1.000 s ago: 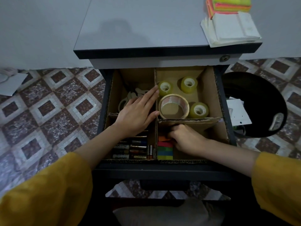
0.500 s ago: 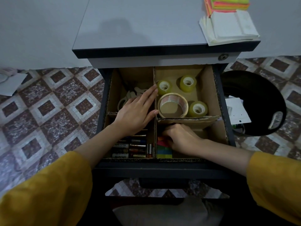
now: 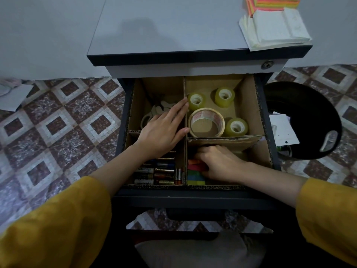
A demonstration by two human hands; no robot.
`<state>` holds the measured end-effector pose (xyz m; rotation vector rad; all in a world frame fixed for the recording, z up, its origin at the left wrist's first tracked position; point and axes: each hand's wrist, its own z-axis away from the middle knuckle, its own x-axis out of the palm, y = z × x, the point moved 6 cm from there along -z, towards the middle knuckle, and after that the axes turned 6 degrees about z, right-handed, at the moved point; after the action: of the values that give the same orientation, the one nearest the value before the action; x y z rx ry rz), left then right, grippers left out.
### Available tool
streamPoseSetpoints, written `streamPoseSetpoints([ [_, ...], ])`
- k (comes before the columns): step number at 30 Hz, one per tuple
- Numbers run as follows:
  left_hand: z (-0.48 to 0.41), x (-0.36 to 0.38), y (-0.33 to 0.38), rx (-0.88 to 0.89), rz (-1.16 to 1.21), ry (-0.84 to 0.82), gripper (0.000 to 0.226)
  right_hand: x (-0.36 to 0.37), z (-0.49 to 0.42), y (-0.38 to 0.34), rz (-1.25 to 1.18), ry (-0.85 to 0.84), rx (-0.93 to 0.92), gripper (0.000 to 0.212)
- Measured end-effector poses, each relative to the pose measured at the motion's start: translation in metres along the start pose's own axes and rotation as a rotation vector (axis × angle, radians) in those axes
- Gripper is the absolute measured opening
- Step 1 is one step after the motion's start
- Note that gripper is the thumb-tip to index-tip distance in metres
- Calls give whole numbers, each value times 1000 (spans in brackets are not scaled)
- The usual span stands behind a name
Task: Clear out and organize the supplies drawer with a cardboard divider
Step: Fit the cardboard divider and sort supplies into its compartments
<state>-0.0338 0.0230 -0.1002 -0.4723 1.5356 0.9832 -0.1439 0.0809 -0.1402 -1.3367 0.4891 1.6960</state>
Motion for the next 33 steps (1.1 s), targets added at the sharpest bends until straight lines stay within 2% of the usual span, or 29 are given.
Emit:
streamPoseSetpoints([
  [5, 0, 0, 0, -6, 14, 1, 70, -1, 0, 0, -15, 12, -9, 31],
  [10, -1, 0, -1, -1, 1, 0, 78, 1, -1, 1, -75, 28, -15, 26],
  [19, -1, 1, -2, -6, -3, 2, 78, 3, -1, 1, -141, 38, -25, 19],
  [26, -1, 2, -1, -6, 2, -4, 79, 3, -1, 2, -167, 44, -12, 20],
  [29, -2, 1, -1, -10, -2, -1, 78, 2, 1, 4, -236, 57, 44, 22],
  [33, -2, 1, -1, -10, -6, 3, 77, 1, 12, 18, -420, 134, 238, 21],
])
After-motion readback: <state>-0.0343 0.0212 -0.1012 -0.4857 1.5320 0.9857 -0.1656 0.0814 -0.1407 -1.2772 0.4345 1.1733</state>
